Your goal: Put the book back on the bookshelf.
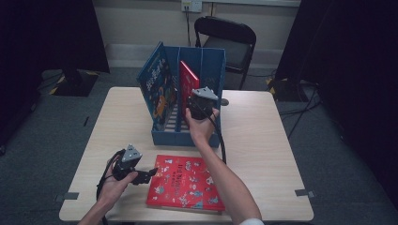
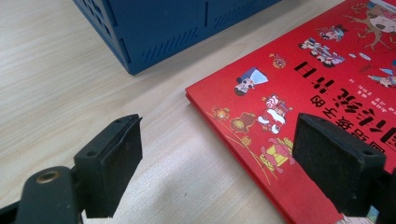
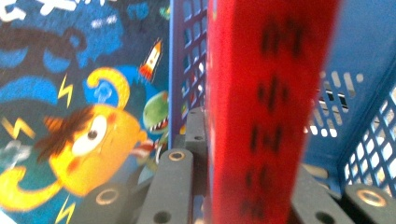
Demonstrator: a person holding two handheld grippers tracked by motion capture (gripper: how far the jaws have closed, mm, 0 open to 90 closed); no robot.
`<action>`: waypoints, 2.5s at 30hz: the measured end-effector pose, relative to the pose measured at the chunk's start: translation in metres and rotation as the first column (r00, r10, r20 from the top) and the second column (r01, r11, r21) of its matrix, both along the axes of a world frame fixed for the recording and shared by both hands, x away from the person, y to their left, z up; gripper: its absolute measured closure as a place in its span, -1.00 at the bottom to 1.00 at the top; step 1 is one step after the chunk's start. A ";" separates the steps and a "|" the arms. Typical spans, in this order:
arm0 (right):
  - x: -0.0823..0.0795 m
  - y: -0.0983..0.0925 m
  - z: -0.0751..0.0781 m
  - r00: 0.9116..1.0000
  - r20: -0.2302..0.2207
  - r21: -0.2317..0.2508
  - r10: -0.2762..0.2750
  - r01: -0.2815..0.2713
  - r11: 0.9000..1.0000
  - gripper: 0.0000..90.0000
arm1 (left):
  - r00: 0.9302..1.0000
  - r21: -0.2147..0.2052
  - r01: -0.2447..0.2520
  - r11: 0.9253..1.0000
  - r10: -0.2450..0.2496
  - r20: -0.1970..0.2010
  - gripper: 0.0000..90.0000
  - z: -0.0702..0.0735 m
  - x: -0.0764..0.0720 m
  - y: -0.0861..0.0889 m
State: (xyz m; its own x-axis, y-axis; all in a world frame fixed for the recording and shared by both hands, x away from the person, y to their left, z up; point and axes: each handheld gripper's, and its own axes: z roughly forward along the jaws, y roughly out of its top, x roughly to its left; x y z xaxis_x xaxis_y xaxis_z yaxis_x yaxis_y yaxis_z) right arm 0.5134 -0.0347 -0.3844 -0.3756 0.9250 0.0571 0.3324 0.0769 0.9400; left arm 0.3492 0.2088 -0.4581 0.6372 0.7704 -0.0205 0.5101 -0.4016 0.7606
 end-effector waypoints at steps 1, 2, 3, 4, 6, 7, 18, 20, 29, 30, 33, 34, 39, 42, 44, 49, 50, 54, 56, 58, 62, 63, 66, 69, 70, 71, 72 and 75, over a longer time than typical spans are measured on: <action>0.000 0.000 0.000 1.000 0.000 0.000 0.000 0.000 1.000 0.77 | 1.000 0.000 0.003 1.000 -0.003 -0.005 -0.65 0.000 0.000 -0.001; -0.003 -0.002 -0.001 1.000 -0.008 0.001 0.009 -0.009 1.000 0.77 | 1.000 0.000 0.004 1.000 -0.004 -0.007 -0.65 0.000 0.000 -0.001; -0.005 -0.003 -0.003 1.000 -0.011 -0.001 0.013 -0.013 1.000 0.77 | 1.000 0.002 0.007 1.000 -0.006 -0.006 -0.65 0.000 0.000 -0.001; -0.011 -0.005 -0.007 1.000 -0.012 -0.007 0.024 -0.024 1.000 0.77 | 1.000 -0.008 0.001 1.000 -0.001 -0.011 -0.65 -0.001 0.000 -0.002; -0.013 -0.006 -0.008 0.999 -0.008 -0.013 0.031 -0.032 0.999 0.76 | 1.000 0.005 0.008 1.000 -0.008 -0.006 -0.65 -0.001 0.001 -0.001; -0.016 -0.007 -0.009 0.999 -0.010 -0.020 0.037 -0.037 0.999 0.76 | 1.000 0.007 0.009 1.000 -0.009 -0.006 -0.65 -0.001 0.000 -0.002; -0.028 -0.011 -0.014 0.996 -0.009 -0.045 0.083 -0.084 0.995 0.70 | 1.000 0.006 0.014 1.000 -0.014 -0.012 -0.65 -0.001 0.000 -0.003; -0.030 -0.013 -0.014 0.996 -0.010 -0.049 0.094 -0.094 0.994 0.69 | 1.000 0.013 0.018 1.000 -0.018 -0.011 -0.65 -0.001 0.000 -0.003; -0.038 -0.022 -0.015 0.989 -0.050 -0.031 0.141 -0.143 0.989 0.53 | 1.000 0.014 0.019 1.000 -0.019 -0.014 -0.65 -0.001 0.000 -0.003; -0.040 -0.025 -0.016 0.986 -0.057 -0.025 0.157 -0.159 0.987 0.49 | 1.000 0.008 0.017 1.000 -0.017 -0.015 -0.65 -0.002 0.000 -0.003; -0.045 -0.027 -0.019 0.984 -0.062 -0.040 0.169 -0.171 0.984 0.48 | 1.000 0.012 0.016 1.000 -0.016 -0.017 -0.65 -0.002 0.000 -0.003; -0.047 -0.027 -0.020 0.983 -0.066 -0.044 0.174 -0.177 0.983 0.47 | 1.000 0.006 0.014 1.000 -0.013 -0.022 -0.65 -0.002 0.000 -0.004; -0.057 -0.034 -0.024 0.979 -0.070 -0.051 0.189 -0.193 0.980 0.47 | 1.000 0.016 0.018 1.000 -0.018 -0.019 -0.65 -0.002 0.000 -0.004; -0.064 -0.038 -0.025 0.978 -0.064 -0.059 0.198 -0.201 0.978 0.61 | 1.000 0.010 0.010 1.000 -0.009 -0.022 -0.65 -0.003 0.000 -0.003; -0.067 -0.039 -0.026 0.978 -0.060 -0.060 0.199 -0.203 0.977 0.62 | 1.000 0.014 0.013 1.000 -0.013 -0.020 -0.65 -0.002 0.000 -0.003; -0.069 -0.041 -0.029 0.979 -0.058 -0.067 0.196 -0.199 0.978 0.67 | 1.000 0.011 0.013 1.000 -0.012 -0.024 -0.65 -0.003 0.000 -0.004; -0.068 -0.041 -0.030 0.979 -0.059 -0.062 0.195 -0.199 0.978 0.69 | 1.000 0.009 0.011 1.000 -0.011 -0.026 -0.65 -0.003 0.000 -0.004; -0.067 -0.040 -0.029 0.979 -0.050 -0.071 0.198 -0.201 0.977 0.70 | 1.000 0.014 0.014 1.000 -0.014 -0.025 -0.65 -0.003 0.000 -0.004; -0.068 -0.038 -0.029 0.979 -0.048 -0.083 0.200 -0.204 0.976 0.70 | 1.000 0.012 0.009 1.000 -0.009 -0.026 -0.65 -0.003 0.000 -0.004; -0.066 -0.035 -0.030 0.978 -0.043 -0.086 0.203 -0.206 0.975 0.69 | 1.000 0.009 0.009 1.000 -0.009 -0.027 -0.65 -0.003 0.000 -0.004; -0.063 -0.030 -0.029 0.979 -0.043 -0.089 0.201 -0.204 0.975 0.67 | 1.000 0.010 0.013 1.000 -0.012 -0.026 -0.65 -0.003 0.000 -0.004; -0.063 -0.030 -0.029 0.979 -0.043 -0.089 0.201 -0.204 0.975 0.67 | 1.000 0.010 0.013 1.000 -0.012 -0.026 -0.65 -0.003 0.000 -0.004; -0.061 -0.027 -0.029 0.979 -0.041 -0.087 0.199 -0.202 0.976 0.66 | 1.000 0.019 0.012 1.000 -0.012 -0.021 -0.65 -0.003 0.000 -0.003; -0.059 -0.023 -0.030 0.979 -0.031 -0.084 0.200 -0.202 0.976 0.65 | 1.000 0.007 0.006 1.000 -0.006 -0.016 -0.65 -0.003 0.000 -0.003; -0.057 -0.022 -0.031 0.979 -0.031 -0.082 0.201 -0.203 0.976 0.64 | 1.000 0.013 0.007 1.000 -0.007 -0.018 -0.65 -0.003 0.001 -0.002; -0.056 -0.021 -0.030 0.980 -0.032 -0.082 0.198 -0.200 0.976 0.64 | 1.000 0.013 0.008 1.000 -0.007 -0.018 -0.65 -0.003 0.001 -0.002; -0.055 -0.019 -0.030 0.980 -0.038 -0.077 0.195 -0.197 0.977 0.64 | 1.000 0.012 0.008 1.000 -0.008 -0.018 -0.65 -0.003 0.001 -0.002; -0.050 -0.015 -0.028 0.981 -0.040 -0.072 0.191 -0.194 0.978 0.63 | 1.000 0.009 0.008 1.000 -0.008 -0.018 -0.65 -0.003 0.000 -0.003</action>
